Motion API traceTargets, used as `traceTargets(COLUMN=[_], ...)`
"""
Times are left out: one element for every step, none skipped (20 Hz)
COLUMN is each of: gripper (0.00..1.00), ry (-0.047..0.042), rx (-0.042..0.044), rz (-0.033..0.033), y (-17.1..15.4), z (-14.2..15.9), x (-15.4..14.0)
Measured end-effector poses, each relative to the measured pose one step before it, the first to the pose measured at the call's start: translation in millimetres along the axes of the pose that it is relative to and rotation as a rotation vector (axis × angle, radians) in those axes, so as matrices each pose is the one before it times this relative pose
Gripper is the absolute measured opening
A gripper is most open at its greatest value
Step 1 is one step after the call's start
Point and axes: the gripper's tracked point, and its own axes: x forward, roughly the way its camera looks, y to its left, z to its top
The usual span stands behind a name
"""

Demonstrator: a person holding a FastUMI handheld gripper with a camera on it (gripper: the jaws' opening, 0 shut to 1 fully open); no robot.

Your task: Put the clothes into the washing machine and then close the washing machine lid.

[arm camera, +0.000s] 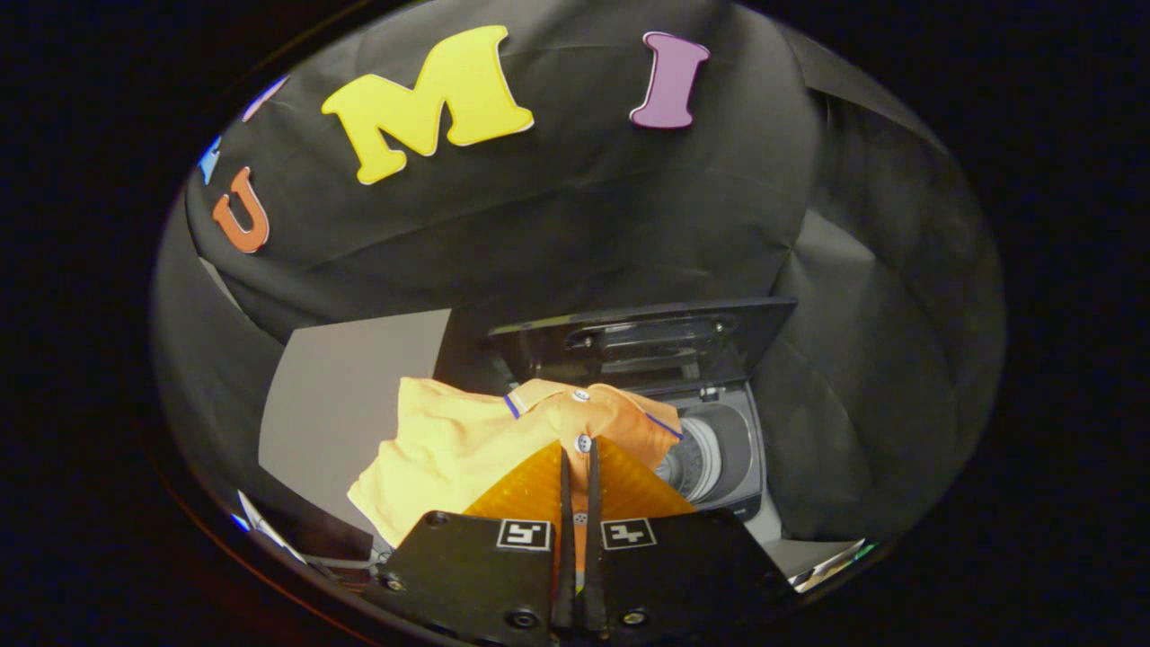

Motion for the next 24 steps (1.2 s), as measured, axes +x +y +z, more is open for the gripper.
traceTargets(gripper=[0.08, 0.08, 0.07, 0.08, 0.08, 0.07, 0.08, 0.07, 0.08, 0.08, 0.07, 0.08, 0.08, 0.07, 0.08, 0.08, 0.08, 0.07, 0.07, 0.08, 0.08, 0.08, 0.08, 0.08], ry=[0.00165, -0.004, -0.00133, -0.00371, 0.0002, 0.0009, -0.00119, 0.0089, 0.00636, 0.00441, 0.00211, -0.00192, -0.00287, 0.00047, 0.00137, 0.0018, -0.00212, -0.01527, -0.00904, -0.00316, 0.00312, 0.00187, 0.00122, 0.00162], rx=[0.00208, 0.00591, 0.00278, 0.00313, -0.00315, 0.00111, 0.00534, 0.00624, 0.00455, -0.00421, -0.00399, 0.0019, 0.00456, 0.00869, 0.00688, 0.00274, 0.00374, 0.00743, 0.00047, 0.00068, -0.00476, -0.00437, -0.00613, -0.00058], rz=[0.00038, 0.00624, 0.00266, 0.00365, 0.00613, -0.00465, -0.00424, -0.00087, 0.00456, 0.00057, -0.00208, -0.00353, 0.00402, 0.00417, 0.00802, 0.00361, -0.00437, 0.00335, 0.00792, 0.00392, 0.00232, -0.00301, -0.00504, -0.00811], y=[-4.65, -2.0, -3.45, -3.66, -2.03, -5.52, -5.54, -3.19, -1.98, -3.88, -4.02, -2.13, -0.54, -0.82, -0.26, -6.7, -4.57, -0.72, 0.4, -0.16, -0.07, -1.81, -1.71, -2.63], z=[-0.93, -2.1, -0.45, -0.8, -0.96, -3.37, -0.36, -3.99, -3.33, -5.12, -2.43, -1.74, 0.64, -1.97, -1.67, -4.65, -1.96, -0.38, 0.27, -5.71, -3.52, -4.71, -3.6, -3.89], x=[-1.4, -1.77, -0.41, -0.53, 1.08, 1.67, 0.94, 0.73, 1.17, 2.43, 1.87, 0.93, 1.44, 2.75, 3.14, 2.46, 1.04, 0.49, 2.45, 3.95, 4.98, 3.36, 6.21, 7.3])
